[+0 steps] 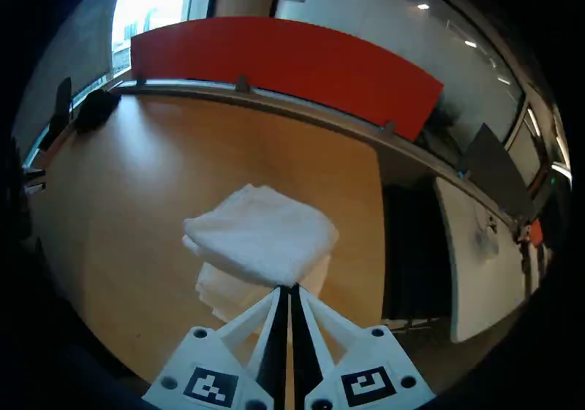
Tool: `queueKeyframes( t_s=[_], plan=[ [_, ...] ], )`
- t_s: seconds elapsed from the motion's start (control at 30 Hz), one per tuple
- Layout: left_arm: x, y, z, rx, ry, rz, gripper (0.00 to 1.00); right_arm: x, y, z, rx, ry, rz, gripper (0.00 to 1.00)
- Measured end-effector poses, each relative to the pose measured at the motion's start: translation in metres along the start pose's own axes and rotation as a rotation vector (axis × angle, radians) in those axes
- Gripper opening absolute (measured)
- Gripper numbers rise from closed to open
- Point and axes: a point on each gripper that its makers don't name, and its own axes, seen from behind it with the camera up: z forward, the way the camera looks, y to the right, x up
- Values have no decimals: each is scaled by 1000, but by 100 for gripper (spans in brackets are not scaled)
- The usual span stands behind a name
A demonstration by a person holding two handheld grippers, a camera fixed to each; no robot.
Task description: Fold towel
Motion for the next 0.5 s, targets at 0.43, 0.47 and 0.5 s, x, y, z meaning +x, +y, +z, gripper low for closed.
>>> queueKeyframes(
  t_s=[0.43, 0.47, 0.5],
  plan=[
    [-2, -2, -2, 4, -4, 6, 96, -29, 18, 13, -37, -84, 21, 2],
    [-2, -2, -2, 4, -5, 6, 96, -31, 19, 14, -42, -91, 20, 2],
    [-2, -2, -3, 5, -5, 6, 96, -32, 20, 15, -45, -96, 20, 2]
  ],
)
